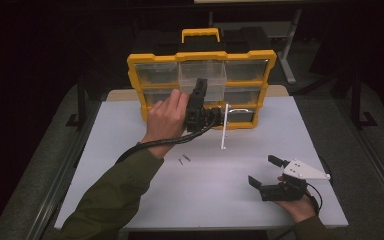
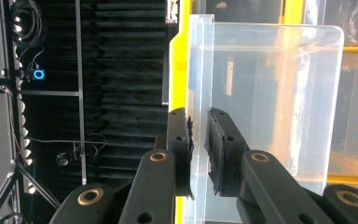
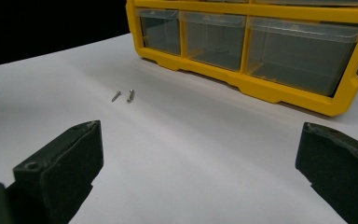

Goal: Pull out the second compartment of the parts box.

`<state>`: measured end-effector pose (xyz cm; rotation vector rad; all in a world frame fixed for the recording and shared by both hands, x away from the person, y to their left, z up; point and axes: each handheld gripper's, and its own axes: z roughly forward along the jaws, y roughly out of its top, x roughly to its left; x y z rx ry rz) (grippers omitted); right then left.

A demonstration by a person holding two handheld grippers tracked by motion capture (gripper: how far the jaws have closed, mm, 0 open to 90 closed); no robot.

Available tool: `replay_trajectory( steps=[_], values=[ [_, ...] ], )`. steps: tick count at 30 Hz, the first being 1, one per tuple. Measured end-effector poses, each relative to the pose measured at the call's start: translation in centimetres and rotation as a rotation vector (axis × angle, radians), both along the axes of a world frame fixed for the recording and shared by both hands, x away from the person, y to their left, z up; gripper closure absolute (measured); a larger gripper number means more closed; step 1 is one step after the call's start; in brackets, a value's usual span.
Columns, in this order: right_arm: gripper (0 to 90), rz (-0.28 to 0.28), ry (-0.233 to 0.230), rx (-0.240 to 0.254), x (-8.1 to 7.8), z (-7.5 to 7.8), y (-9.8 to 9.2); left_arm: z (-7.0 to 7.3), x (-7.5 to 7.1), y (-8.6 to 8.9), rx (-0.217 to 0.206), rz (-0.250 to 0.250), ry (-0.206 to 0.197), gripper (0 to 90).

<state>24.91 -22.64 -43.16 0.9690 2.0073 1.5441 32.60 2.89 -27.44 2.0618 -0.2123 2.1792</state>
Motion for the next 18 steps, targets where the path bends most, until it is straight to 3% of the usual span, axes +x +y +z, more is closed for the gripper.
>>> replay_trajectory(
  steps=[18],
  values=[
    [0.2, -0.002, 0.0, -0.001, 0.0, 0.0, 0.0, -0.3, -1.2, 0.1, 0.001, -0.013, 0.004, 79.8]
  ],
)
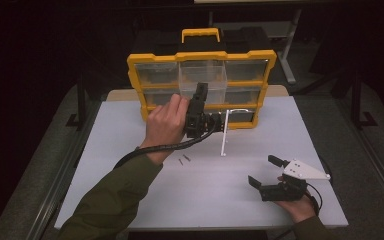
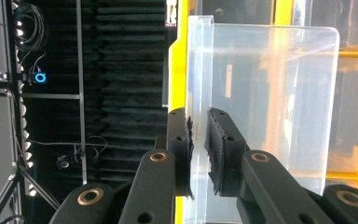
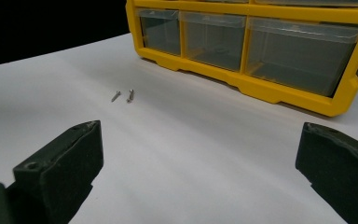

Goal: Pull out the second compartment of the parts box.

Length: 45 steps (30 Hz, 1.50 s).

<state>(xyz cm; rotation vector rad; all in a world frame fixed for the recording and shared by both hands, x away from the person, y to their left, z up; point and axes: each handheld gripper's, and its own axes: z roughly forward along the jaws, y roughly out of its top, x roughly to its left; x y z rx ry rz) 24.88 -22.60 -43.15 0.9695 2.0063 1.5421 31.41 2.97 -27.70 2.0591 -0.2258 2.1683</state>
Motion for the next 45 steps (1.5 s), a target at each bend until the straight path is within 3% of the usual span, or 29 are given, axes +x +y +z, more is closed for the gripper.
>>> replay_trajectory(
  steps=[10, 23, 45],
  values=[
    [0.2, 0.0, -0.001, 0.0, 0.0, 0.0, 0.0, -0.1, -0.3, 0.0, 0.001, 0.003, -0.002, 79.6],
    [0.2, 0.0, 0.003, -0.001, 0.0, 0.0, 0.0, 0.0, -0.3, 0.1, -0.028, -0.005, 0.019, 77.5],
    [0.2, 0.004, 0.006, -0.008, 0.0, 0.0, 0.1, -0.9, -2.0, 0.2, -0.052, -0.02, 0.017, 62.2]
  ],
)
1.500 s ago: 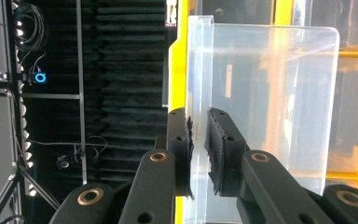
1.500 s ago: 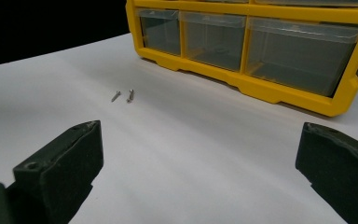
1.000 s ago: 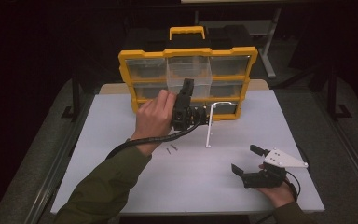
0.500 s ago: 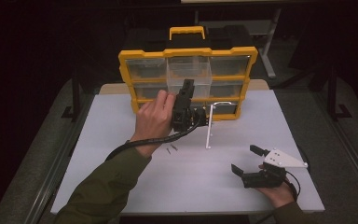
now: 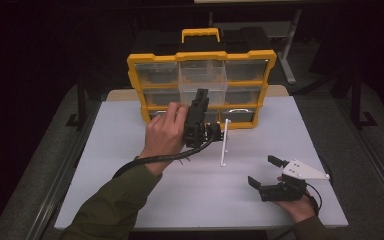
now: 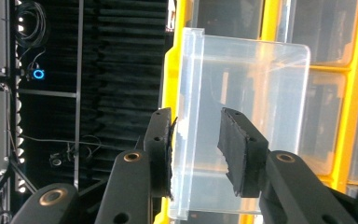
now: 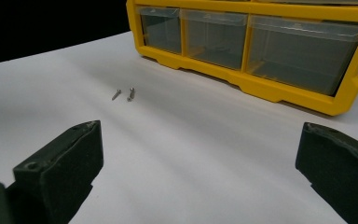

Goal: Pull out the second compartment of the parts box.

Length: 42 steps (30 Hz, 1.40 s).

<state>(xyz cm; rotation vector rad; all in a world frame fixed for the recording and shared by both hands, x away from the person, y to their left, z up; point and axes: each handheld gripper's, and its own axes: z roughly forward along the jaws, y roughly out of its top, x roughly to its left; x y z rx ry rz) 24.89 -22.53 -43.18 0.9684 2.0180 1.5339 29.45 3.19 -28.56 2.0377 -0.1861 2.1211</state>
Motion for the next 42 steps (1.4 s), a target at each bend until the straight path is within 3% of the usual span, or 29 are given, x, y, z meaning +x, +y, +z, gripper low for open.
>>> replay_trajectory(
  steps=[18, 42],
  values=[
    [0.2, 0.002, 0.003, -0.004, 0.0, 0.0, 0.1, -2.4, -0.7, 0.3, -0.021, 0.005, 0.019, 45.4],
    [0.2, 0.003, 0.004, -0.004, 0.0, -0.1, 0.2, -6.1, -1.2, 0.5, -0.036, -0.007, 0.086, 29.9]
  ],
)
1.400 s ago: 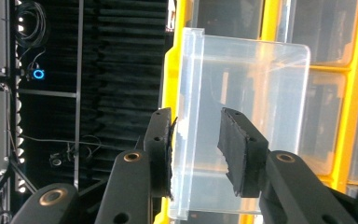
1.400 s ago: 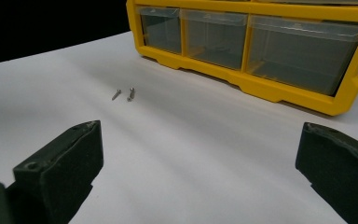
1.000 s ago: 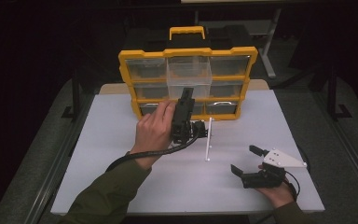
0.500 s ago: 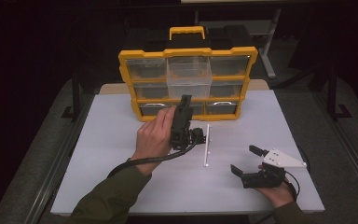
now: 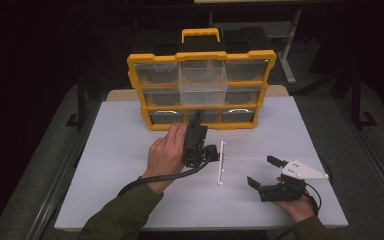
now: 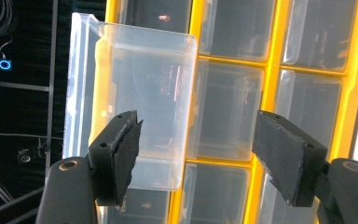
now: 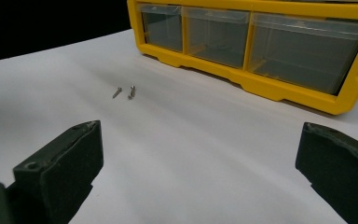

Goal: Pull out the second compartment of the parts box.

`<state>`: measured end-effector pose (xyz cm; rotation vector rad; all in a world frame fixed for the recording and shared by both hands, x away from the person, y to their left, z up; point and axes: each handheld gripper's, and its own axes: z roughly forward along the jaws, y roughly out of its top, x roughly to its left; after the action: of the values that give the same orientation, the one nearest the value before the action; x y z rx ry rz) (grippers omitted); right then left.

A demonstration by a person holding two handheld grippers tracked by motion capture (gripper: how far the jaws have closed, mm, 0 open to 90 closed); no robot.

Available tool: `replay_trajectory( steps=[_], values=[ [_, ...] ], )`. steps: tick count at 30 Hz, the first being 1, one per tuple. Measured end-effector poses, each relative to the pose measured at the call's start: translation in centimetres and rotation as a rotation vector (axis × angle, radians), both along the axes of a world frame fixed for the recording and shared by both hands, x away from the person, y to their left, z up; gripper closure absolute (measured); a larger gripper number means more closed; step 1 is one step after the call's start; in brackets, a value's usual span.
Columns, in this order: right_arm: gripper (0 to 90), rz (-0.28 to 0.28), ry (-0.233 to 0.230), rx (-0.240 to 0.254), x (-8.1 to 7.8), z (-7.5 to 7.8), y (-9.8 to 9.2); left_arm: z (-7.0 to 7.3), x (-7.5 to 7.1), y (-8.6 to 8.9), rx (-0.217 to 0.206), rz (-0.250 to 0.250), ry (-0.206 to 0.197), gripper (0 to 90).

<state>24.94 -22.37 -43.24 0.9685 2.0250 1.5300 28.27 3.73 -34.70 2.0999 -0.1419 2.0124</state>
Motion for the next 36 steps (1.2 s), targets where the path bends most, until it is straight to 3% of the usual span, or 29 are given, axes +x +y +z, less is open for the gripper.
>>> replay_trajectory(
  steps=[10, 15, 32, 36],
  values=[
    [0.2, 0.001, 0.001, -0.004, 0.0, 0.0, 0.0, -1.9, -0.2, 0.1, -0.011, -0.006, 0.036, 22.2],
    [0.2, 0.0, 0.001, -0.003, 0.0, 0.0, -0.1, -2.5, -0.3, 0.3, -0.022, 0.003, 0.036, 16.4],
    [0.2, -0.003, -0.001, -0.004, 0.1, 0.0, -0.1, -6.1, -0.6, 0.3, 0.015, 0.011, 0.111, 3.0],
    [0.2, -0.001, -0.008, -0.003, 0.1, 0.0, -0.1, -7.0, -0.6, 0.3, 0.002, 0.009, 0.114, 0.0]
  ],
)
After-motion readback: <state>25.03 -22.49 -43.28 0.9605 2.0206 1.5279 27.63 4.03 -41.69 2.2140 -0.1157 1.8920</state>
